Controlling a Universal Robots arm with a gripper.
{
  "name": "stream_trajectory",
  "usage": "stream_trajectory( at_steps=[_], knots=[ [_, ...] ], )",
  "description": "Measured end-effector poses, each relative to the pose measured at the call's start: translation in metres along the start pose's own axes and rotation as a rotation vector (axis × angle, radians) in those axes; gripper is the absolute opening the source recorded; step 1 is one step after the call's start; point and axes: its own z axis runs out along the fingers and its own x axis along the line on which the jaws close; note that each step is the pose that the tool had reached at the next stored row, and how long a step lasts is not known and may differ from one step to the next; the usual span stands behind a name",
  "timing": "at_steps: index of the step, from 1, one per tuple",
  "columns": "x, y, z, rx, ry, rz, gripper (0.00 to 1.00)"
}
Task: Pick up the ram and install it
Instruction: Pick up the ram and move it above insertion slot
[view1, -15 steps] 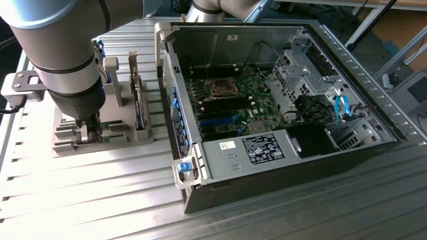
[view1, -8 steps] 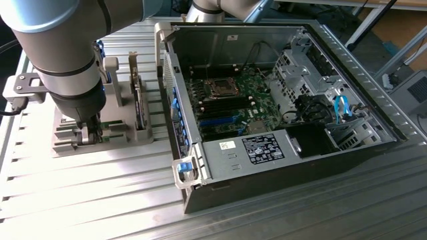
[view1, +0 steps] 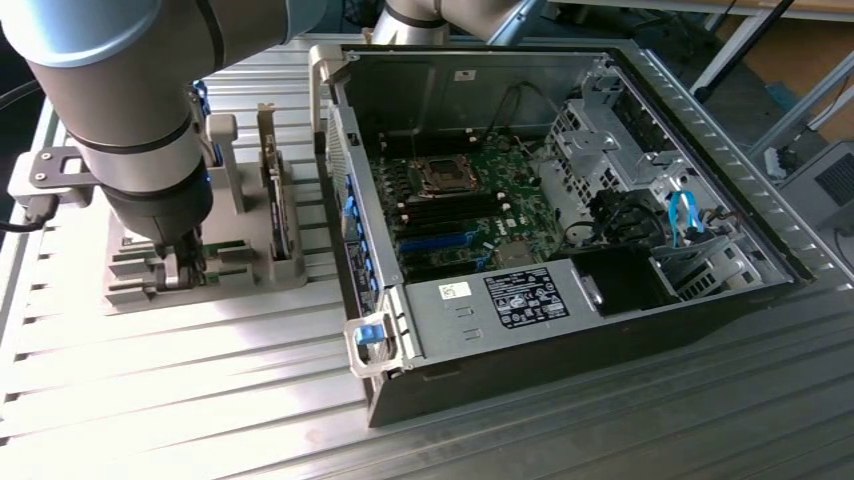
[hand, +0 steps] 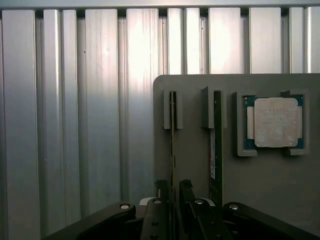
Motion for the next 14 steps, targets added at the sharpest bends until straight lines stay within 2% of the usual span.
stream_trajectory(
  at_steps=[4, 14],
  knots=[
    [0.0000, -0.0026, -0.0001, -0.0001, 0.0000, 0.000, 0.24],
    [0.0000, -0.0028, -0.0002, -0.0002, 0.0001, 0.000, 0.24]
  ],
)
